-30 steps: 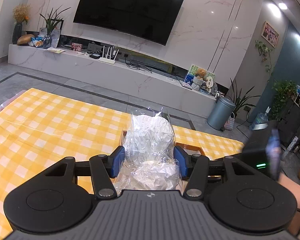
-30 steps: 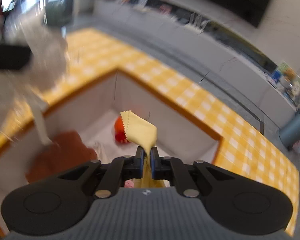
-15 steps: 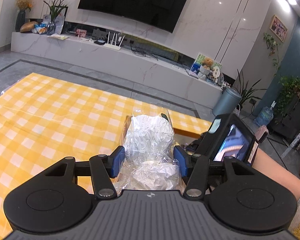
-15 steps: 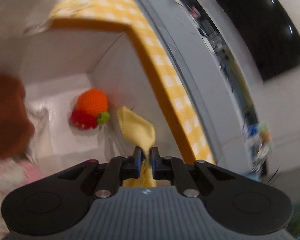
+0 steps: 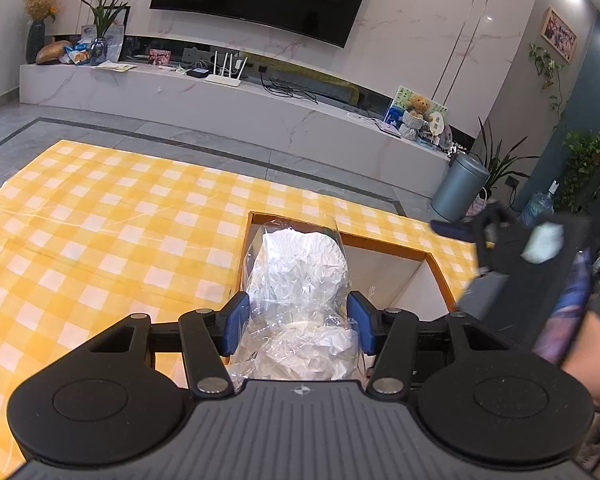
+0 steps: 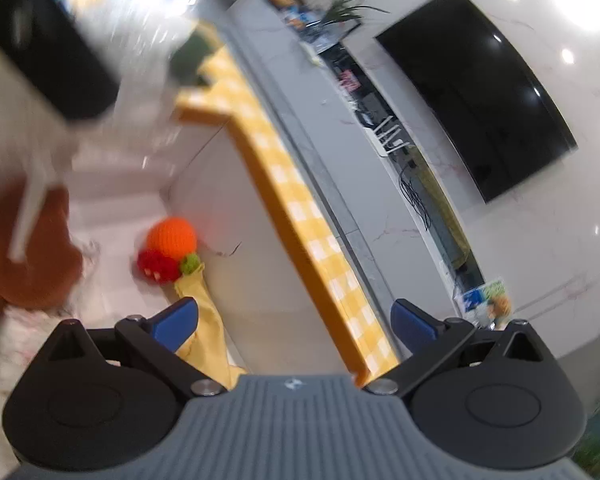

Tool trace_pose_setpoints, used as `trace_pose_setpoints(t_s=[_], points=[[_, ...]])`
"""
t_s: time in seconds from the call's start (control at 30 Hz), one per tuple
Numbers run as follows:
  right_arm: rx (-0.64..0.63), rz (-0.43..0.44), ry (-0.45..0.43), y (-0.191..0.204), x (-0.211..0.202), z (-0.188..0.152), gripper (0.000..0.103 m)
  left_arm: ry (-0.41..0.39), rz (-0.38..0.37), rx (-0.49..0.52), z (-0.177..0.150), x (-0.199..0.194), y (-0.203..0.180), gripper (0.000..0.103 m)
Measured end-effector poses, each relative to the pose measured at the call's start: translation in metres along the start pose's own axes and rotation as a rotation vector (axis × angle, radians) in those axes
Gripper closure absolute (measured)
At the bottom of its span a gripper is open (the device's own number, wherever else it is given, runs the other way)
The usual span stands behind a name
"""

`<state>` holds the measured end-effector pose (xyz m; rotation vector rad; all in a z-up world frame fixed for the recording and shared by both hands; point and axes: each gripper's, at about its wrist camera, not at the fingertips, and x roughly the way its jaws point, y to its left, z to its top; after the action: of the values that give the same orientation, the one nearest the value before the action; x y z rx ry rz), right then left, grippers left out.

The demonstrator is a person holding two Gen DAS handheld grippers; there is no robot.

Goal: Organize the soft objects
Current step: 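Open the right tool to drop the yellow cloth while the left releases the wrapped item into the box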

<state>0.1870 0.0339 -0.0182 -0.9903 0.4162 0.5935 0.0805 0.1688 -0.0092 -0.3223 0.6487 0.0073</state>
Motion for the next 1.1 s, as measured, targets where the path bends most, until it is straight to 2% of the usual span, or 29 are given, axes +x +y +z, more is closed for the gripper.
trace_pose_setpoints(t_s=[0.23, 0.3, 0.5, 0.6, 0.67, 0.73, 0.83, 0.97, 1.03, 1.07, 1.1], points=[[0.334, 0.026, -0.031, -0.038, -0.045, -0.017, 0.002, 0.019, 0.004, 0.033, -0.002, 0.010, -0.012, 0.042], [0.388, 0.015, -0.030, -0.042, -0.053, -0.025, 0.002, 0.024, 0.001, 0.043, -0.002, 0.016, -0.018, 0.042], [0.497, -0.067, -0.030, -0.046, -0.066, -0.053, 0.002, 0.080, -0.075, 0.066, -0.003, 0.050, -0.038, 0.042], [0.584, -0.043, -0.032, -0.054, -0.074, -0.067, 0.002, 0.102, -0.067, 0.071, -0.005, 0.064, -0.044, 0.042], [0.632, -0.015, -0.045, -0.060, -0.078, -0.077, 0.002, 0.116, -0.115, 0.040, -0.006, 0.070, -0.043, 0.042], [0.665, -0.008, -0.061, -0.061, -0.083, -0.086, 0.002, 0.147, -0.210, -0.041, -0.005, 0.076, -0.038, 0.042], [0.703, -0.055, -0.092, -0.060, -0.087, -0.098, 0.002, 0.179, -0.308, -0.123, -0.006, 0.087, -0.033, 0.042], [0.735, -0.057, -0.081, -0.062, -0.087, -0.109, 0.002, 0.196, -0.296, -0.066, -0.011, 0.098, -0.040, 0.039], [0.750, -0.043, -0.073, -0.065, -0.085, -0.113, 0.002, 0.232, -0.285, -0.059, -0.015, 0.105, -0.042, 0.038], [0.753, -0.038, -0.069, -0.066, -0.085, -0.115, 0.002, 0.243, -0.272, -0.067, -0.017, 0.107, -0.042, 0.036], [0.752, -0.037, -0.064, -0.066, -0.084, -0.116, 0.002, 0.243, -0.255, -0.071, -0.017, 0.108, -0.043, 0.027]])
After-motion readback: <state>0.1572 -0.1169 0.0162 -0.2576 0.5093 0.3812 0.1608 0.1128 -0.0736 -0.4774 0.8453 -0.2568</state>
